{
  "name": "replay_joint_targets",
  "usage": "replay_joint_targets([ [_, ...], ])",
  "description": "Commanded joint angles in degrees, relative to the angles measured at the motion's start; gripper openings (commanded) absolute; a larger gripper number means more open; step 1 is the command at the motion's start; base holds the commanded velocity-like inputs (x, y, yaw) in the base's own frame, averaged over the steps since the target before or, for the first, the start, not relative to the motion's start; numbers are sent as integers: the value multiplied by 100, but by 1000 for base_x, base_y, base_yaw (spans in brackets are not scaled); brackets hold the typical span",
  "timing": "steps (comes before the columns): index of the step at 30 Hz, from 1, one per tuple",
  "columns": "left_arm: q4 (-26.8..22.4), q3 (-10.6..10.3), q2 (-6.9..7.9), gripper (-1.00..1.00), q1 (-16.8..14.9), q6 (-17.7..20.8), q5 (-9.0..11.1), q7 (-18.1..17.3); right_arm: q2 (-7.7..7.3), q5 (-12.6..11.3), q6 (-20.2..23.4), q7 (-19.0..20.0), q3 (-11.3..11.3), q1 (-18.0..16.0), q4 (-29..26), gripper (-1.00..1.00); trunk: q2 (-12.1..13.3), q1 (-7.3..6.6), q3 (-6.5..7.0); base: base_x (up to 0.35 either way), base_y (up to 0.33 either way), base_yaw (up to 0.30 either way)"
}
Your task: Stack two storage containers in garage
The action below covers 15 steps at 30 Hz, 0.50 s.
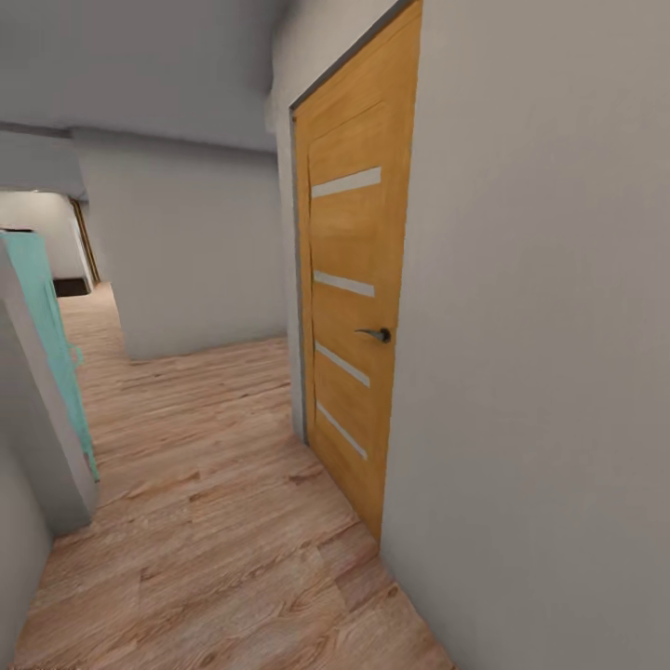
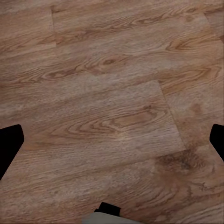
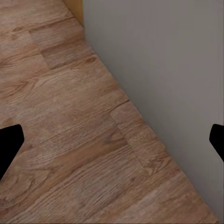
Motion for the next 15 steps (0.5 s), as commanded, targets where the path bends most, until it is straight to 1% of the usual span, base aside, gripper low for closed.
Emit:
replay_joint_targets([
  [1,11,3,-2,100,-7,-26,41,-25,-2,-20,-5,2,11,4,-11,100,-3,4,-5,314,0,300],
  [15,11,11,16,100,-7,-40,54,-52,-2,-20,-5,8,11,4,-11,100,-3,4,-5,319,0,300],
])
